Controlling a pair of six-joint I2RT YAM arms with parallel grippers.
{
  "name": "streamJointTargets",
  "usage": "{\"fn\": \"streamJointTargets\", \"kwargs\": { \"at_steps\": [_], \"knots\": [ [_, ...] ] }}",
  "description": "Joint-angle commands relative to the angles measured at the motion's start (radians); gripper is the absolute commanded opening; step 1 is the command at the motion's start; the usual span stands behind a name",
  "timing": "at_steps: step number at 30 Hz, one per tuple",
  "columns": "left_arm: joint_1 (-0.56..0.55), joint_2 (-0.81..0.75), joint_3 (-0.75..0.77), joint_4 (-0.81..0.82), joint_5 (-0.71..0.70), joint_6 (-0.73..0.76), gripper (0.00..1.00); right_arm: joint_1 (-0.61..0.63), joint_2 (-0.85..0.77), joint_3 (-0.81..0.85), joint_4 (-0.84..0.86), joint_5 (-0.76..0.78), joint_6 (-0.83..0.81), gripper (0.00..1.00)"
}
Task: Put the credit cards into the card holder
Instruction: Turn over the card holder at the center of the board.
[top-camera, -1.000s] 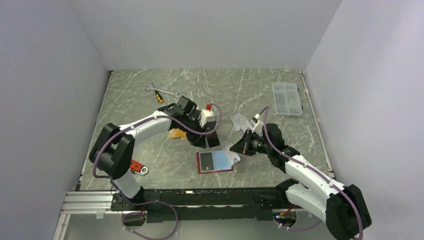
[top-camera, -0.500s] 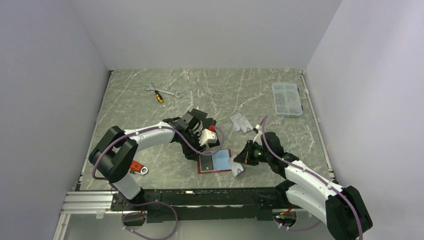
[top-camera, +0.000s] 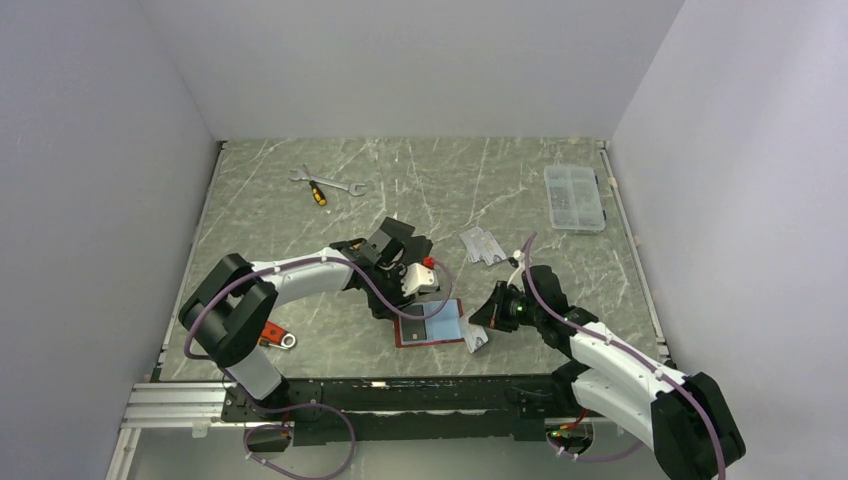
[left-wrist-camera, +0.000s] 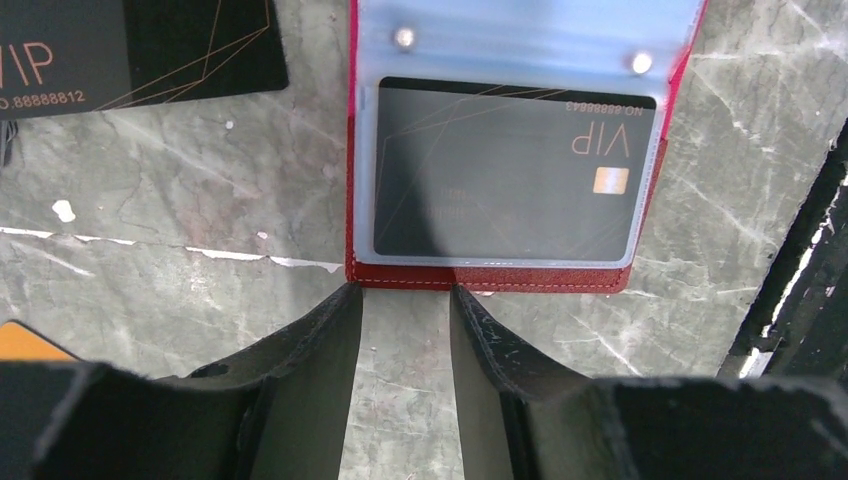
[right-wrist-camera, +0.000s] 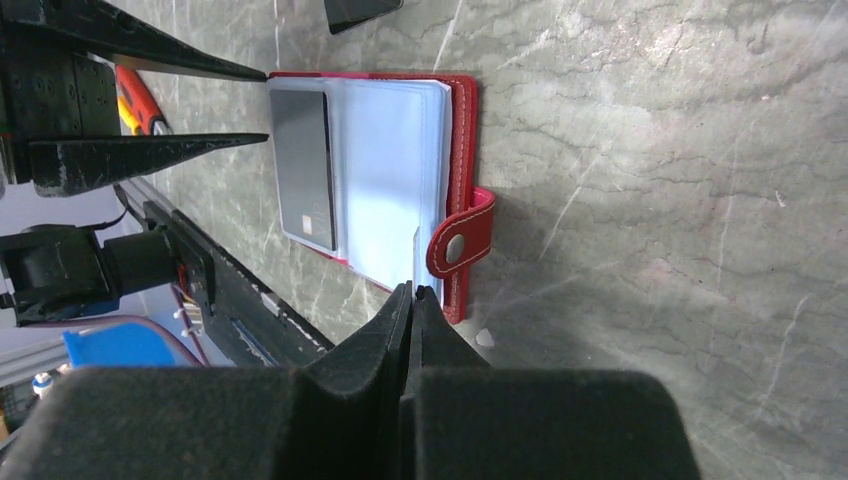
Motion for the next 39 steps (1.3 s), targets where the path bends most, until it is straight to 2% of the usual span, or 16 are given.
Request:
{"fn": "streamJointTargets", "kwargs": {
  "at_steps": [1, 11, 20, 39],
  "knots": [
    [-0.029, -0.018, 0.002, 0.022, -0.022, 0.023, 0.43, 0.003, -0.015, -0.018, 0.028, 0.017, 0.003, 0.00],
    [-0.048, -0.022, 0.001, 0.030, -0.044, 0.023, 0.42, 0.004, 0.007, -0.033, 0.062, 0.008, 0.014, 0.00],
    [-0.047, -0.030, 0.000, 0.024, -0.060, 0.031, 0.40, 0.001, -0.028, -0.002, -0.010, 0.050, -0.014, 0.00],
    [-0.047, -0.036, 0.010, 0.014, -0.051, 0.029, 0.37, 0.006, 0.072, -0.040, 0.129, -0.022, 0.023, 0.00]
  ]
}}
